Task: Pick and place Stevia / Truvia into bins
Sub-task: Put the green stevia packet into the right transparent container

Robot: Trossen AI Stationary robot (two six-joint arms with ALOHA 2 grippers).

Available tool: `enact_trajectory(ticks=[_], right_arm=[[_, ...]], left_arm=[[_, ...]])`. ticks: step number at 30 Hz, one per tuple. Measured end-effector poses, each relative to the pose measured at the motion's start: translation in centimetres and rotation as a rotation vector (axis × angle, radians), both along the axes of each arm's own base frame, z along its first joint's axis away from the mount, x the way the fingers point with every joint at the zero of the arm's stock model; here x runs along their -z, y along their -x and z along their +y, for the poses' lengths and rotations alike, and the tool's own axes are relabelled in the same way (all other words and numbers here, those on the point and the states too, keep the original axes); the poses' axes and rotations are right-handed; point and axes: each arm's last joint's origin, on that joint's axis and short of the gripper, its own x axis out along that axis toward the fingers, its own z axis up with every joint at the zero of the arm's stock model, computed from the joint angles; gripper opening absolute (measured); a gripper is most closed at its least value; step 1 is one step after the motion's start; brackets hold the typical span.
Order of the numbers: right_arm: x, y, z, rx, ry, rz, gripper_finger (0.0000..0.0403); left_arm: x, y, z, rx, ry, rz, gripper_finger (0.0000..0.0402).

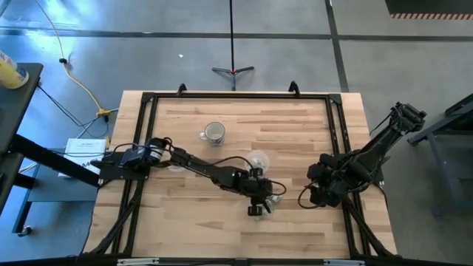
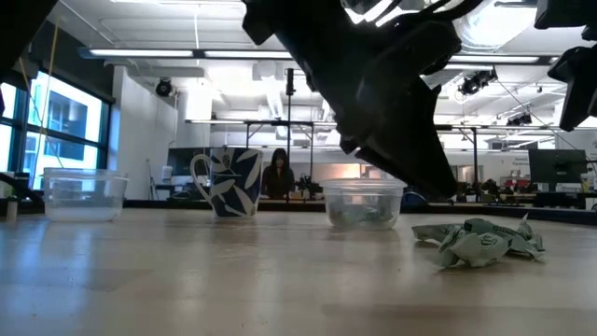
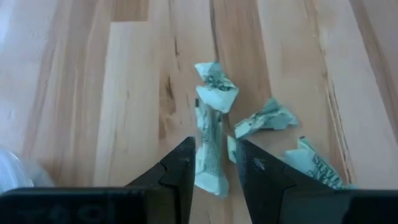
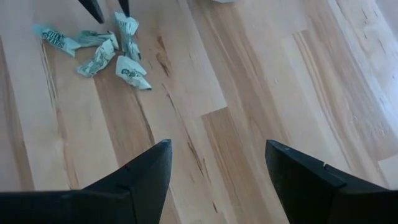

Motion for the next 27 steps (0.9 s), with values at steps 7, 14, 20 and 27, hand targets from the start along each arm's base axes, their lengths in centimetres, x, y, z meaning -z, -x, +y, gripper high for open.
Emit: enact_trajectory(ticks=[7, 14, 20, 27], right_arm=[[0.0, 0.0, 0.0, 0.009, -0.003, -0.003, 0.025], [0.0, 0.0, 0.0, 0.021, -0.011, -0.003, 0.025], [0.0, 0.0, 0.0, 0.019, -0.008, 0.004, 0.025], [0.1, 0.0, -0.2, 0.028, 0.011, 0.002, 0.025]], left_arm=[[0.4, -0.1, 0.6, -0.01, -0.004, 0.021, 0.0152], [2.4, -0.3, 0.6, -0.036, -0.044, 0.051, 0.0152], [2.0, -0.5, 0.6, -0.056, -0.026, 0.045, 0.0152], [2.3, -0.8, 0.3, -0.017, 0.011, 0.068, 0.0152]])
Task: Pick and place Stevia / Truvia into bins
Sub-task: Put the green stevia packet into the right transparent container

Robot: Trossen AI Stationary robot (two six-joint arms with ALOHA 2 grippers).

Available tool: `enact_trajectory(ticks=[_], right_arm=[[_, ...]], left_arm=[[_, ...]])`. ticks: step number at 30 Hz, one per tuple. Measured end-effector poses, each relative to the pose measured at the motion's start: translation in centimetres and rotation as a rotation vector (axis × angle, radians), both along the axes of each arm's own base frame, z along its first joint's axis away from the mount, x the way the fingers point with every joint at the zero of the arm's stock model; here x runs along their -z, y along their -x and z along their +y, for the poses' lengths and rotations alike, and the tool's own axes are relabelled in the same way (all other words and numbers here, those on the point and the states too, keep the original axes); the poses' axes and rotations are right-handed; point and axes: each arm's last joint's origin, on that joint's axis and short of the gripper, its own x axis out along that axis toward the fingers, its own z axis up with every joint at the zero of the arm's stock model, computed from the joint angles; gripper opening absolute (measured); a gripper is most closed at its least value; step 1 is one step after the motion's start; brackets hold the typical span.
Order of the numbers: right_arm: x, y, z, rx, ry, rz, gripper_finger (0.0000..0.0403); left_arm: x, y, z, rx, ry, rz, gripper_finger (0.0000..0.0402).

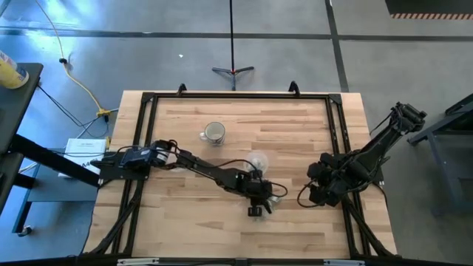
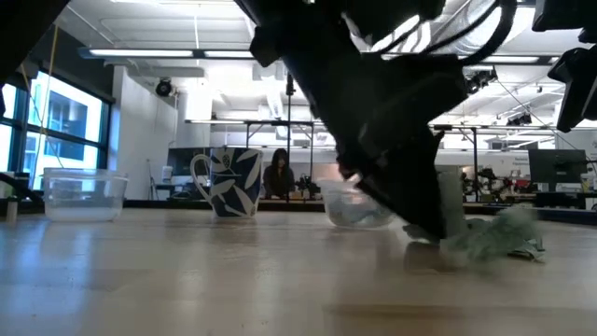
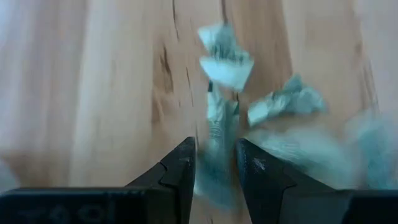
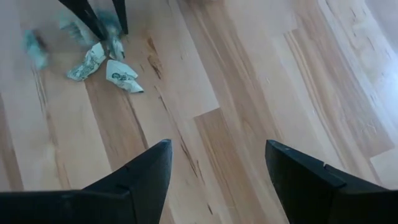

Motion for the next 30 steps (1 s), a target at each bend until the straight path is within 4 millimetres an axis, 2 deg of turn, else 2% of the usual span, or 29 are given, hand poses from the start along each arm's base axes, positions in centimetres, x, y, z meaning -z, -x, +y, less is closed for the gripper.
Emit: enact_trajectory(ticks=[8, 11, 15, 19, 22, 26, 30], right_arm=[[0.0, -0.1, -0.1, 0.008, 0.005, 0.001, 0.025], [0.0, 0.0, -0.2, 0.008, 0.008, 0.005, 0.025], [0.0, 0.0, -0.2, 0.009, 0.013, 0.007, 0.025], [0.0, 0.0, -0.2, 0.01, 0.014, 0.007, 0.025], [0.0, 0.0, -0.3, 0.014, 0.017, 0.01, 0.025], [0.0, -0.1, -0.6, 0.023, 0.03, 0.014, 0.025], [0.0, -0.4, -1.0, 0.012, 0.063, 0.015, 0.025]], left_arm=[[0.7, 0.0, 0.0, 0.028, -0.018, 0.022, 0.0144], [0.8, -0.1, 0.0, 0.02, -0.031, 0.019, 0.0113], [0.8, -0.1, 0.0, 0.02, -0.033, 0.021, 0.0043], [0.1, 0.3, 0.1, 0.007, -0.036, 0.037, 0.0034], [-1.9, 0.5, 0.3, -0.021, -0.081, 0.071, 0.0039], [-7.0, 0.5, 0.4, -0.039, -0.112, 0.063, 0.0037], [-10.9, 0.2, 0.7, -0.046, -0.184, 0.015, 0.0037]])
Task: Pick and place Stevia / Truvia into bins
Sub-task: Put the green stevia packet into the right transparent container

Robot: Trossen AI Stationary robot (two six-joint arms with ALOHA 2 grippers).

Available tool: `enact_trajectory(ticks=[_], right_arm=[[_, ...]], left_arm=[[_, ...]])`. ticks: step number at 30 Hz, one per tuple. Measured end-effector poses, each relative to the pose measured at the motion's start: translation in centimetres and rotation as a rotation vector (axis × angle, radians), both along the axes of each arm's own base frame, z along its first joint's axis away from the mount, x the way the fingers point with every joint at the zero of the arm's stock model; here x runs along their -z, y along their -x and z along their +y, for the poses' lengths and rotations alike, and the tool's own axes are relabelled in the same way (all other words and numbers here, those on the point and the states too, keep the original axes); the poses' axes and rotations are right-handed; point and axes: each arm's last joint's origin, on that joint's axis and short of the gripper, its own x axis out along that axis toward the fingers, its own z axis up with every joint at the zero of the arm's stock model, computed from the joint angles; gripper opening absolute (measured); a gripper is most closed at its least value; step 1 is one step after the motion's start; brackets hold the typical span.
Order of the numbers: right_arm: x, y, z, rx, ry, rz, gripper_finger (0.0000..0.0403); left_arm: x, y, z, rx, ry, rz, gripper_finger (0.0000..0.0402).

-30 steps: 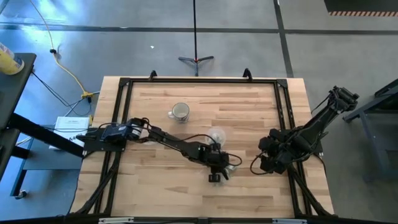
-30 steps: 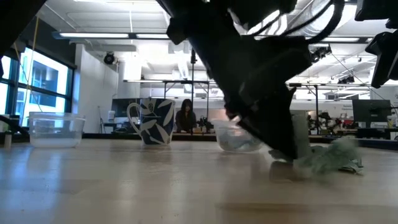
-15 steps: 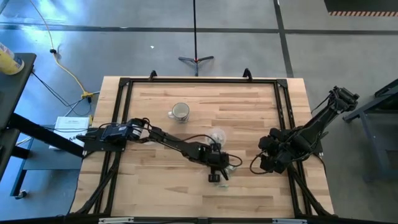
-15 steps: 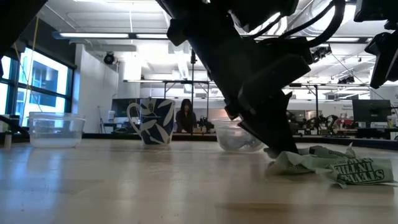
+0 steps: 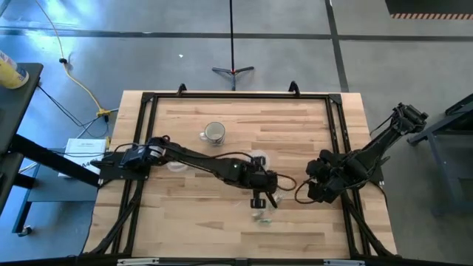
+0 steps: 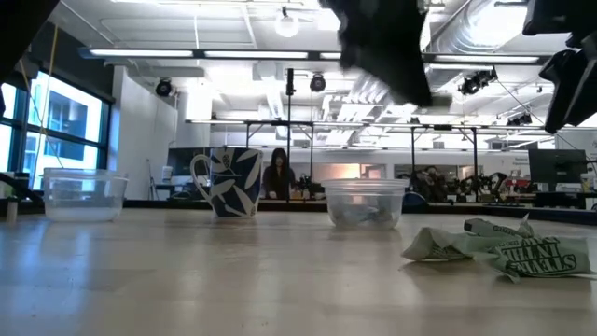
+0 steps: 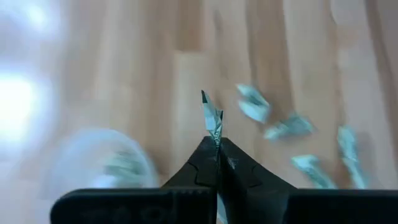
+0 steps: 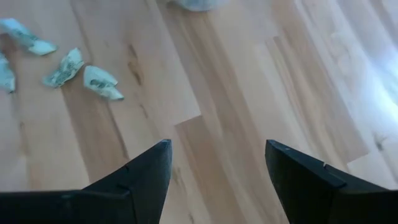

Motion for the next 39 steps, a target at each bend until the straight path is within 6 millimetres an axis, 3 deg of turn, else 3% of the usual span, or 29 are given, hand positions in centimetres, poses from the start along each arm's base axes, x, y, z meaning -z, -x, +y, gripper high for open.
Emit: enact_trajectory(ticks=[3, 9, 13, 16, 24, 29, 33, 39], right_arm=[[0.0, -0.2, -0.3, 0.004, 0.02, -0.003, 0.025], [0.0, -0.4, -0.7, 0.017, 0.04, -0.008, 0.025], [0.0, -0.4, -0.7, 0.009, 0.044, -0.006, 0.025], [0.0, -0.4, -0.7, 0.007, 0.037, -0.002, 0.025], [0.0, -0.5, -0.5, -0.004, 0.024, -0.004, 0.025], [-0.2, -2.0, 0.8, -0.265, 0.007, -0.045, 0.025], [1.2, -3.7, 2.1, -0.485, 0.017, -0.043, 0.025], [4.4, -6.4, 3.3, -0.623, 0.018, -0.027, 0.025]], left_arm=[[-1.4, 0.1, 2.0, -0.044, -0.064, 0.018, 0.0037], [1.5, 0.5, 8.2, -0.18, 0.016, 0.189, 0.0037], [2.5, 0.4, 10.0, -0.169, 0.119, 0.203, 0.0038], [3.0, 0.2, 10.3, -0.152, 0.153, 0.186, 0.0063], [3.0, 0.3, 9.1, -0.192, 0.132, 0.185, 0.0191], [2.5, 1.2, 7.7, -0.231, 0.103, 0.238, 0.0261], [0.6, 1.9, 4.0, -0.175, 0.175, 0.186, 0.0281], [-0.4, 2.8, -2.2, -0.15, 0.214, 0.083, 0.0264]])
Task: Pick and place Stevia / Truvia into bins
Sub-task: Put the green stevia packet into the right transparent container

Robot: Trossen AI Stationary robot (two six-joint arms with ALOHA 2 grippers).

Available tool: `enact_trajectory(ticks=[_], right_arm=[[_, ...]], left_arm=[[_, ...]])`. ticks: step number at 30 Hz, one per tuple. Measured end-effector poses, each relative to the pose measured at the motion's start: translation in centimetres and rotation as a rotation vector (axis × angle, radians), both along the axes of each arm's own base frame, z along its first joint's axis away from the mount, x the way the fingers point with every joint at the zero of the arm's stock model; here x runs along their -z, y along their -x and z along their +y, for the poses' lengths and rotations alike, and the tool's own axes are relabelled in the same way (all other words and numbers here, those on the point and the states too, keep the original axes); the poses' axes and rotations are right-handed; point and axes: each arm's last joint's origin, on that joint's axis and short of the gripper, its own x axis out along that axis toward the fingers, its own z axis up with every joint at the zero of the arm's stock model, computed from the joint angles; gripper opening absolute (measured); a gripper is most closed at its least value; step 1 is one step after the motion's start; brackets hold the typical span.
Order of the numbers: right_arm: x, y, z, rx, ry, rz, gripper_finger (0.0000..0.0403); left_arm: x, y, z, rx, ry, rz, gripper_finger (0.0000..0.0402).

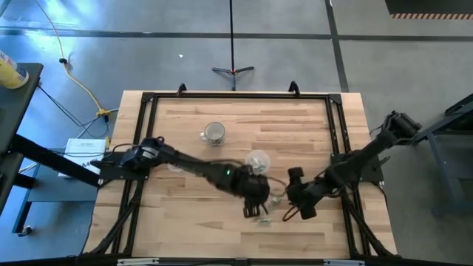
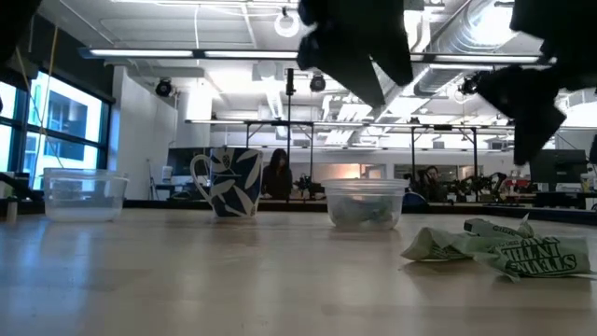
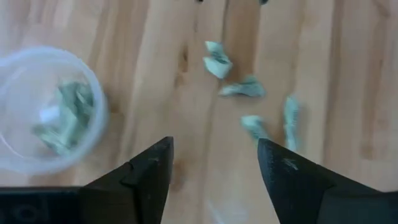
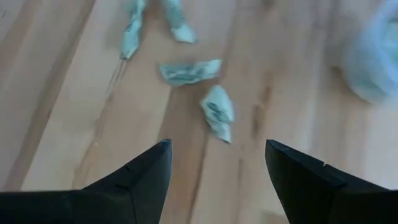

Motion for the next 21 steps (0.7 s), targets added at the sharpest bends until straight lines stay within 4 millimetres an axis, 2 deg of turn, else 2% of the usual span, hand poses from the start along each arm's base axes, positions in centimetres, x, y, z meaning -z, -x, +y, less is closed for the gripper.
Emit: enact_trajectory(ticks=[4, 10, 14, 17, 21], right_arm=[[2.0, -1.5, 0.2, -0.057, -0.009, 0.047, 0.025], [4.5, -3.0, -0.1, -0.05, -0.001, 0.099, 0.025], [5.2, -3.8, -0.7, -0.046, 0.001, 0.096, 0.025], [5.4, -4.3, -1.2, -0.06, -0.03, 0.11, 0.0247], [5.9, -4.9, -2.1, -0.059, -0.063, 0.136, 0.0217]], left_arm=[[0.0, 1.0, -2.2, -0.059, -0.007, -0.002, 0.025], [0.0, 2.3, -3.5, -0.154, -0.046, 0.029, 0.0241], [0.1, 3.3, -4.5, -0.202, -0.055, 0.052, 0.024], [0.1, 3.6, -4.4, -0.241, -0.049, 0.073, 0.0237], [0.2, 3.8, -4.3, -0.269, -0.063, 0.085, 0.0232]])
